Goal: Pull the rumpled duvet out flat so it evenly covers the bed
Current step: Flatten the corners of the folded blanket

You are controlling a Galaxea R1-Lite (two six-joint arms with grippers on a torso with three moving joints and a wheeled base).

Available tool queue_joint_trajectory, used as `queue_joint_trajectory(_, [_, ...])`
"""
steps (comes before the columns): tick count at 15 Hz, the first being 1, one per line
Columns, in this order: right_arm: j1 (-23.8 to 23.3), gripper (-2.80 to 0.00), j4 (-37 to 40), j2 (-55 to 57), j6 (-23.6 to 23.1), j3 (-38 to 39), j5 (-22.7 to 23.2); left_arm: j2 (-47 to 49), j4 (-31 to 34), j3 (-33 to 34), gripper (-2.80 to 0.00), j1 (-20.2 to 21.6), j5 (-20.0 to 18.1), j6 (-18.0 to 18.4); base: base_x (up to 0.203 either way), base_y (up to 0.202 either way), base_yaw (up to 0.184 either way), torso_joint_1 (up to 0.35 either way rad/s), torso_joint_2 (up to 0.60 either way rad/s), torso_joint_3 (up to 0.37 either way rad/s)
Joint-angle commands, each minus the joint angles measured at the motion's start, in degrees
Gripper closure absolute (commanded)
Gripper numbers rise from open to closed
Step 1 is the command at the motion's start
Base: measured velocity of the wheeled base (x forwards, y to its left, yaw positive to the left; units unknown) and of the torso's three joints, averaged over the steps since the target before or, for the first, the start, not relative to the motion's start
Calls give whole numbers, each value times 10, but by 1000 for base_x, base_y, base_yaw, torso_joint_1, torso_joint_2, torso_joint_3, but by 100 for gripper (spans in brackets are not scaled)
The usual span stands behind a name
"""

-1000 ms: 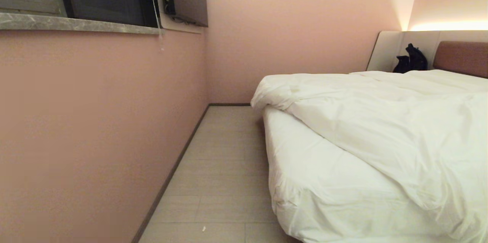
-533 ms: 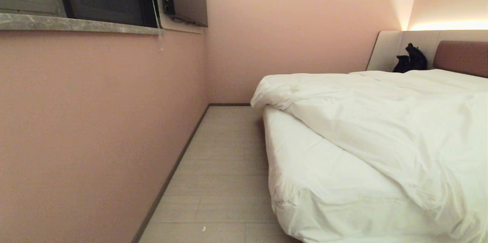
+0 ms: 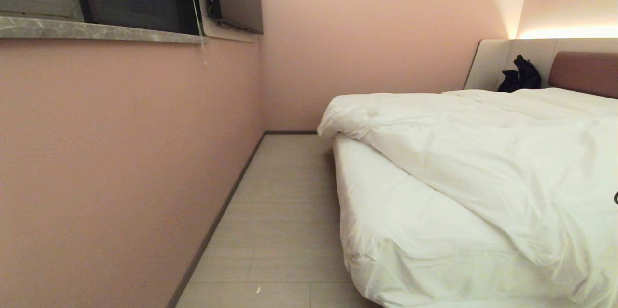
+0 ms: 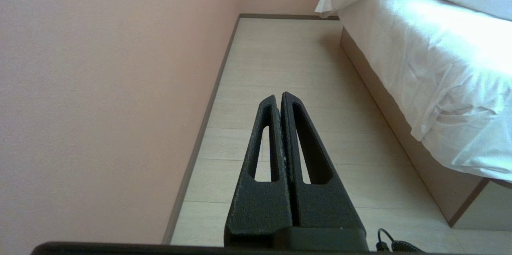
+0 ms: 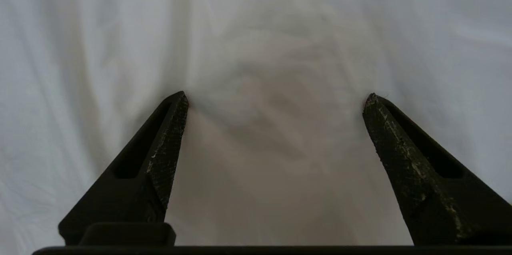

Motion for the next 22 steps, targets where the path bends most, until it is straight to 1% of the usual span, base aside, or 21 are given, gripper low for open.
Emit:
queue_joint_trajectory(1, [28, -280, -36, 11, 1, 0, 26, 0, 0, 0, 0, 0, -1, 0, 0, 0, 0, 0, 0, 0])
queue_joint_trajectory(2, [30, -280, -37, 12, 1, 0, 27, 0, 0, 0, 0, 0, 0, 0, 0, 0, 0, 0, 0, 0])
queue_joint_trajectory(4, [68, -280, -43, 18, 4, 0, 23, 0, 0, 0, 0, 0, 0, 0, 0, 0, 0, 0, 0, 0])
queue_joint_trajectory(6, [89, -280, -54, 20, 3, -1, 17, 0, 0, 0, 0, 0, 0, 0, 0, 0, 0, 0, 0, 0])
queue_joint_trajectory(9, [119, -280, -78, 23, -4, -1, -7, 0, 0, 0, 0, 0, 0, 0, 0, 0, 0, 0, 0, 0])
queue_joint_trajectory(12, [147, -280, -81, 25, -23, -1, -44, 0, 0, 0, 0, 0, -1, 0, 0, 0, 0, 0, 0, 0])
queue_joint_trajectory(13, [167, -280, -81, 26, -25, 0, -75, 0, 0, 0, 0, 0, 0, 0, 0, 0, 0, 0, 0, 0])
queue_joint_trajectory(14, [176, -280, -80, 26, -26, 0, -88, 0, 0, 0, 0, 0, 0, 0, 0, 0, 0, 0, 0, 0])
queue_joint_trajectory(18, [205, -280, -79, 24, -23, 0, -123, 0, 0, 0, 0, 0, 0, 0, 0, 0, 0, 0, 0, 0])
queue_joint_trajectory(19, [207, -280, -79, 24, -24, 0, -126, 0, 0, 0, 0, 0, 0, 0, 0, 0, 0, 0, 0, 0])
queue_joint_trajectory(20, [207, 0, -79, 24, -24, 0, -126, 0, 0, 0, 0, 0, 0, 0, 0, 0, 0, 0, 0, 0])
queue_joint_trajectory(22, [207, 0, -77, 19, -24, 0, -129, 0, 0, 0, 0, 0, 0, 0, 0, 0, 0, 0, 0, 0])
